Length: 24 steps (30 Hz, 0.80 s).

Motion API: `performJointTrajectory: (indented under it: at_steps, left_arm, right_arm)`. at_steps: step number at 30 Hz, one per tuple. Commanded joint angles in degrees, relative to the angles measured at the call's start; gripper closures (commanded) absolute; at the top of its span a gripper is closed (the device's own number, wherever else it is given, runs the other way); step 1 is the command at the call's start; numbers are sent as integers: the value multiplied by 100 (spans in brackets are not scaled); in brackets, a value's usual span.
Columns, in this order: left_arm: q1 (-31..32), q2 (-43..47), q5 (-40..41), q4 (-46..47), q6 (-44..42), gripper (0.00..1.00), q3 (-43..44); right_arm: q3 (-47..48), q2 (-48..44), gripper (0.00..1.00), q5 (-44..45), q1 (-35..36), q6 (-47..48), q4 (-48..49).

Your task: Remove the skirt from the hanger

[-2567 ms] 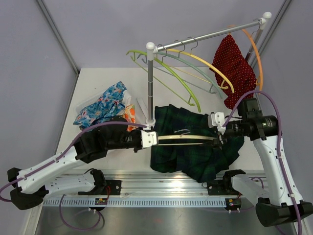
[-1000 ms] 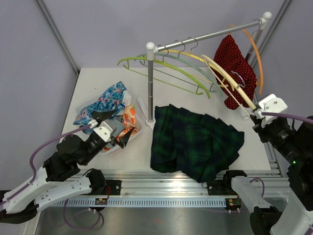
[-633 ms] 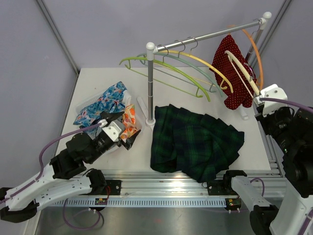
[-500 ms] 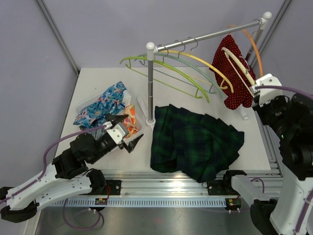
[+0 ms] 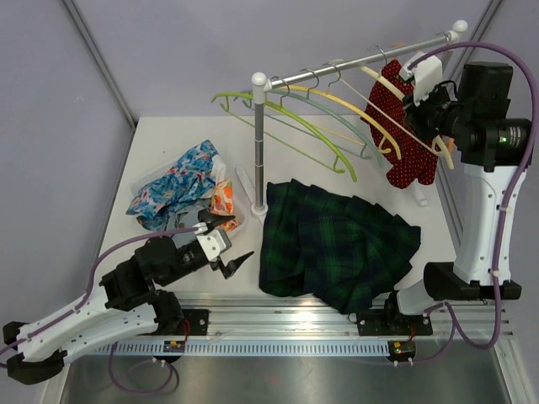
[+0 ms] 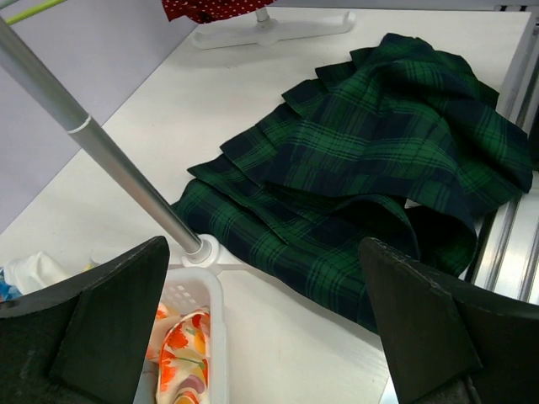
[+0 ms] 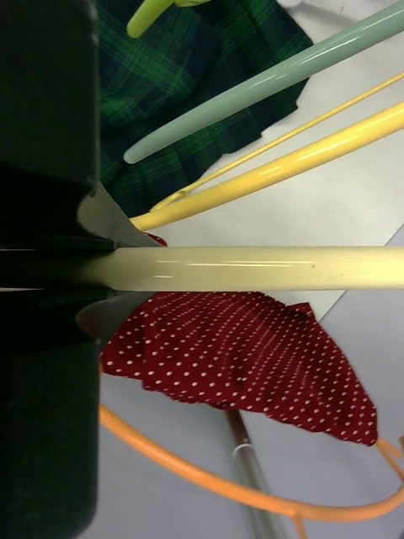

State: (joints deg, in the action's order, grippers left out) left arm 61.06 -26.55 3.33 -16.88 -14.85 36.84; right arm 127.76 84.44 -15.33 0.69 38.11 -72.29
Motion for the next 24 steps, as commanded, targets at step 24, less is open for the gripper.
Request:
performJointTrajectory:
  at_steps: [24]
  left_arm:
    - [362, -3098, -1731, 2039, -1177, 1, 138]
  right_arm:
    - [-15, 705, 81, -1200, -16, 30, 13]
